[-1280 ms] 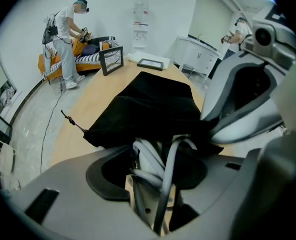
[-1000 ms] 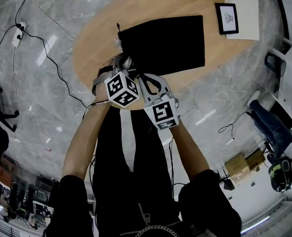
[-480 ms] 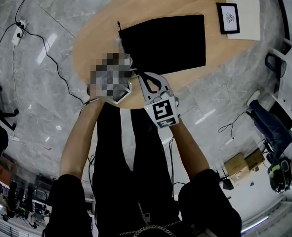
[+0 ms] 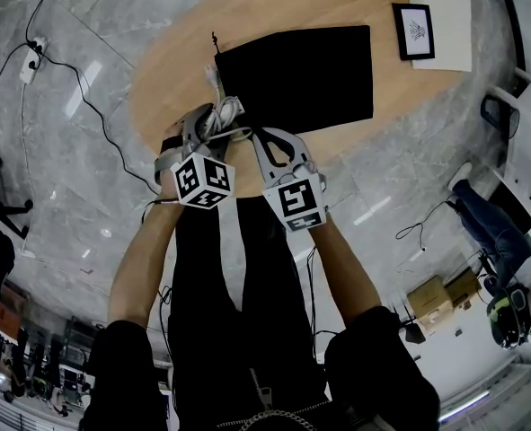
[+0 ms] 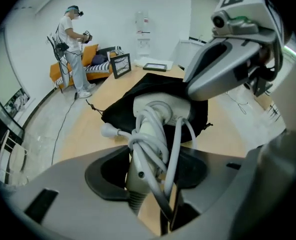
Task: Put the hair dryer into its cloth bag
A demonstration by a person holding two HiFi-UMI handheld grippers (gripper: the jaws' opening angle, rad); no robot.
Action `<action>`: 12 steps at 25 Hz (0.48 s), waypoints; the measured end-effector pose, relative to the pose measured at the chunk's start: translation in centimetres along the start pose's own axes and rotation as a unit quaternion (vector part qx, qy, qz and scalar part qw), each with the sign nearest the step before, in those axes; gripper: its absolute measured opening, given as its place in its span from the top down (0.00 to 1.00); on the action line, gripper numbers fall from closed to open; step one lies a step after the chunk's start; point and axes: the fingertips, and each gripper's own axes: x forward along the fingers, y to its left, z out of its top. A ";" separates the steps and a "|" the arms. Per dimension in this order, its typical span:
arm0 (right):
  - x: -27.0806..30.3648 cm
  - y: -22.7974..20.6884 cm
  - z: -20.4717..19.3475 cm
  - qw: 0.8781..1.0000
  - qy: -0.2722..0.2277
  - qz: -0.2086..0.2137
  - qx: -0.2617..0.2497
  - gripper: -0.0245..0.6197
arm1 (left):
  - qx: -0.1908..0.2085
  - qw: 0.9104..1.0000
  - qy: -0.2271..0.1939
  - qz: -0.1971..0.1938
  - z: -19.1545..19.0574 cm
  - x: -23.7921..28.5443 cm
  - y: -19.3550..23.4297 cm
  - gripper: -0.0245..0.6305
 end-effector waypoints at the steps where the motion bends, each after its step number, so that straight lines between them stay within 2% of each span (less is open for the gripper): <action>1: 0.0 0.0 0.1 1.000 -0.002 -0.001 0.001 0.92 | -0.001 1.000 -0.006 0.005 -0.1 -0.3 0.2 0.62; 12: -0.5 -0.3 1.2 1.000 -0.016 -0.005 -0.010 0.92 | 0.006 0.999 -0.034 -0.030 2.0 -0.8 -1.1 0.62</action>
